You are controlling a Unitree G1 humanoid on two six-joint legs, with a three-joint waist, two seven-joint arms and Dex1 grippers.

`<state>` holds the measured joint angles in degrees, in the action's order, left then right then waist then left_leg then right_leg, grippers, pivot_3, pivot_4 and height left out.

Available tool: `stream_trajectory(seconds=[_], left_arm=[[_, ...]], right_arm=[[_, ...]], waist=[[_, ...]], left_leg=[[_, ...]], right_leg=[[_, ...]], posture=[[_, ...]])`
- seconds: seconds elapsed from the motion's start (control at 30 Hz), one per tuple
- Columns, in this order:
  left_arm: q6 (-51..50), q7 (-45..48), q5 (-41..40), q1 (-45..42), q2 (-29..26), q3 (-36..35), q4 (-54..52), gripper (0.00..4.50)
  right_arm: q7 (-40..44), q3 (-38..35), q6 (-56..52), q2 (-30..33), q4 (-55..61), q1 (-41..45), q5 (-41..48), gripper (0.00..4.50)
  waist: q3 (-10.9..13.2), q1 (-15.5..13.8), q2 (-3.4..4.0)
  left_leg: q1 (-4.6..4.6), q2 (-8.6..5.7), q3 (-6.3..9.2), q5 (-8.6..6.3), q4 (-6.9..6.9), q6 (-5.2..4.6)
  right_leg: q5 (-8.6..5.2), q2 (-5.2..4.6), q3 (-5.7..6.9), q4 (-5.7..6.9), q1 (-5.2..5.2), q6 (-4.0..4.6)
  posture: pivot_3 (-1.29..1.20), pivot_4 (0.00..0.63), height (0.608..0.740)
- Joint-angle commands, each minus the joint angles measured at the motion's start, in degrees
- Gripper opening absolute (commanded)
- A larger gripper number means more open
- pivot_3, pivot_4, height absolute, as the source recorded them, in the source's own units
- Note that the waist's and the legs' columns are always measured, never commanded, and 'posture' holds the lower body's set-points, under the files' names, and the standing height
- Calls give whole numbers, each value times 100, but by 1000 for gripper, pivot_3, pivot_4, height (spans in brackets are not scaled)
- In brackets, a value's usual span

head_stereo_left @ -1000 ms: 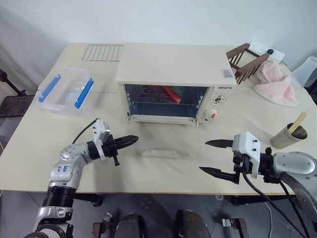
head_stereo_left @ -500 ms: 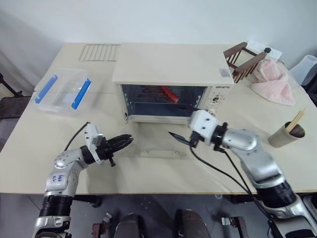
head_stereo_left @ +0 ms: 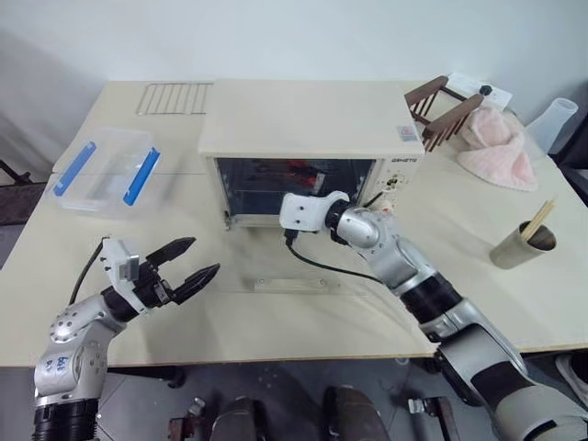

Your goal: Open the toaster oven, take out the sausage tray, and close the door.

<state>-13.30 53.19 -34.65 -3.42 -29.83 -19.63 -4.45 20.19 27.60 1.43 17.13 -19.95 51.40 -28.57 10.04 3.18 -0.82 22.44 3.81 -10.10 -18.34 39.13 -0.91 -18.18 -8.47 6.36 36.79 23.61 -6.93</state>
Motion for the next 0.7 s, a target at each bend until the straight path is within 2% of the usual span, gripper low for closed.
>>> stream_trajectory(seconds=[0.03, 0.07, 0.17, 0.2, 0.3, 0.63, 0.7], left_arm=[[5, -121, -104, 99, 76, 25, -372, 4487], [1, -146, -102, 110, 94, 41, -393, 4487], [-6, -191, -82, 125, 129, 73, -430, 4487], [-10, -199, -77, 122, 135, 87, -432, 4497], [-10, -218, -71, 102, 142, 114, -435, 4500], [3, -252, -70, -59, 176, 195, -336, 4500], [20, -243, -68, -98, 192, 211, -313, 4500]], right_arm=[[-573, 173, 113, -82, -325, 413, -661, 4500], [-751, 297, -4, -77, -431, 518, -987, 4500], [-797, 320, 83, -154, -649, 604, -1066, 4500], [-776, 315, 115, -194, -685, 617, -1046, 4311], [-760, 308, 165, -241, -621, 611, -1074, 3543], [-594, 227, 283, -207, -301, 502, -1120, 125], [-562, 208, 307, -208, -259, 492, -1136, 55]], waist=[[0, 18, 0], [0, 17, 0], [0, 32, 0], [0, 36, 0], [0, 41, 1], [1, 42, 2], [1, 42, 2]], left_leg=[[-1, 0, -1, 0, 0, 0], [-1, -1, -3, 0, 0, 0], [-1, 1, -3, 1, -1, 2], [-2, 2, -3, 0, -1, 3], [0, 1, -4, 1, -3, 3], [2, 2, -4, 1, -4, 4], [4, 2, -4, 1, -5, 4]], right_leg=[[0, -1, 0, 0, -1, 0], [0, -2, -2, 0, 0, 0], [0, 1, -2, 2, 2, 1], [-1, 2, -2, 2, 2, 1], [-1, 2, -2, 1, 4, 1], [-1, 3, -2, 0, 6, 1], [-1, 3, -2, 0, 7, 1]], posture=[[0, 150, 740], [0, 150, 740], [0, 150, 740], [0, 150, 740], [0, 150, 740], [0, 150, 740], [0, 150, 740]])
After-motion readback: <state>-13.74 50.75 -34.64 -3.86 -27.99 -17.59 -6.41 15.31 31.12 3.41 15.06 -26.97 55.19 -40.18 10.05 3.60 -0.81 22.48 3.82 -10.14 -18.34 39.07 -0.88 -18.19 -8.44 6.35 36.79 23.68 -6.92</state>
